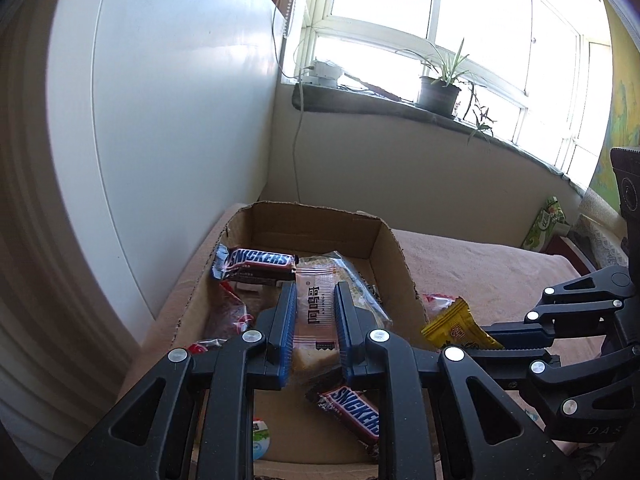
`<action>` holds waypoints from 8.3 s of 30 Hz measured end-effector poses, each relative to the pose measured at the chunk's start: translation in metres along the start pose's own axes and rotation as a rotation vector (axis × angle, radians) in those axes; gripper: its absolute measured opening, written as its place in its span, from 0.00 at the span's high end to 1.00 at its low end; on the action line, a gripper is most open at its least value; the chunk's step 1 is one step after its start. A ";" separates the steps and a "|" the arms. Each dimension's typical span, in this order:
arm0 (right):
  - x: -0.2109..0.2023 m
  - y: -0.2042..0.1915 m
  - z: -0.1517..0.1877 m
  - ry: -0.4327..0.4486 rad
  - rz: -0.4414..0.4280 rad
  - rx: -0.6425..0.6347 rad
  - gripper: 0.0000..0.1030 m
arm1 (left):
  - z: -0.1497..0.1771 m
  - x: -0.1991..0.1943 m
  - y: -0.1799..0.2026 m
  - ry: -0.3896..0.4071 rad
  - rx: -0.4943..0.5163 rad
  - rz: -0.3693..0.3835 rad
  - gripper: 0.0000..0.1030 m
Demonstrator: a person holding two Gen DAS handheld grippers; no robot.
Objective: Organize snacks
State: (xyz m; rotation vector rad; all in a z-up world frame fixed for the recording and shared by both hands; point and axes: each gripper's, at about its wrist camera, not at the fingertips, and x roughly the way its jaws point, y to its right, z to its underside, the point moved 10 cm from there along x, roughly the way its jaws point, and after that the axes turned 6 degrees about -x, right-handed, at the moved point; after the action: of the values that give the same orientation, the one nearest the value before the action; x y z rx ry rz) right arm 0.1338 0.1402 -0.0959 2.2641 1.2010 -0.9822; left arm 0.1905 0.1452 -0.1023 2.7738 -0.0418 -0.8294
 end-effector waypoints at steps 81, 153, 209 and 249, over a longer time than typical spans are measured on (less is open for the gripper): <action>-0.042 0.147 0.089 -0.026 0.127 0.369 0.22 | 0.080 -0.014 0.141 -0.215 0.167 0.400 0.52; -0.013 0.174 0.076 -0.032 0.157 0.401 0.62 | 0.050 0.001 0.111 -0.135 0.177 0.259 0.80; 0.054 0.118 -0.042 0.039 0.041 0.270 0.49 | -0.034 0.004 -0.006 0.050 0.076 -0.103 0.79; -0.092 0.016 0.081 0.175 0.244 0.167 0.03 | 0.044 -0.122 -0.013 0.105 -0.060 -0.288 0.22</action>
State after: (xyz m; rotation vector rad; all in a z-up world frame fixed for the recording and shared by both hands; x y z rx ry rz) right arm 0.0795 0.0300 -0.0827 2.5991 0.9069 -0.8328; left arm 0.0639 0.1596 -0.0750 2.8000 0.4037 -0.7321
